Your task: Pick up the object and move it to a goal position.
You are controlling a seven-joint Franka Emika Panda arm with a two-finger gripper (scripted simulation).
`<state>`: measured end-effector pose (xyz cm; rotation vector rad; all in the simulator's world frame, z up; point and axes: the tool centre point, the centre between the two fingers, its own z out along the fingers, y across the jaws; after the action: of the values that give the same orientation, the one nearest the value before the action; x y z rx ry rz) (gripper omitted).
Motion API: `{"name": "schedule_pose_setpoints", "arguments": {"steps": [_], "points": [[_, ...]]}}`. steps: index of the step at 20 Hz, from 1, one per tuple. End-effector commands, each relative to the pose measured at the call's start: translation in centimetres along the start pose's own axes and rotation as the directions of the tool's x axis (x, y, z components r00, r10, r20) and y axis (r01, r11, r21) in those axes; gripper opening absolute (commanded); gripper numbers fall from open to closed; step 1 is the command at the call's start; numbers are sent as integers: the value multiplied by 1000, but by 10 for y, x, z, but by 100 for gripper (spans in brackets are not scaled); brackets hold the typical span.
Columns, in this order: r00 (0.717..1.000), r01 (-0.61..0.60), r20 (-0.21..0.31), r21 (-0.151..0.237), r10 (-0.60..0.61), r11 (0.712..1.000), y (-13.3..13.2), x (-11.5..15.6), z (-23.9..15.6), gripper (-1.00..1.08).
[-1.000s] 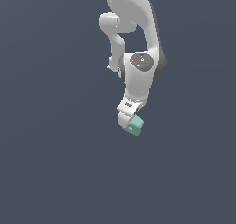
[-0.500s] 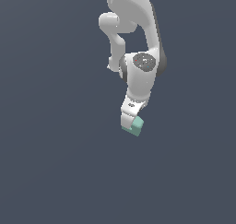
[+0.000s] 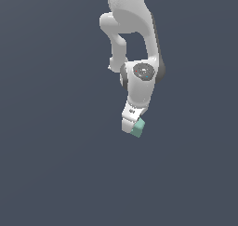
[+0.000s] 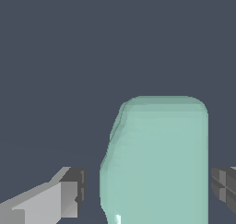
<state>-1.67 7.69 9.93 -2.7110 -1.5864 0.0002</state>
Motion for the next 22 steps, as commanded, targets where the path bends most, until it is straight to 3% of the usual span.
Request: {"name": "schedule_pose_setpoints", "arguments": {"steps": [1, 6, 7, 22], "points": [[1000, 1, 0, 0, -1, 1000, 0, 0, 11, 100], [1000, 1, 0, 0, -1, 1000, 1, 0, 18, 100], [1000, 1, 0, 0, -1, 1000, 1, 0, 18, -100], [1000, 1, 0, -2, -1, 1000, 7, -6, 17, -100]]}}
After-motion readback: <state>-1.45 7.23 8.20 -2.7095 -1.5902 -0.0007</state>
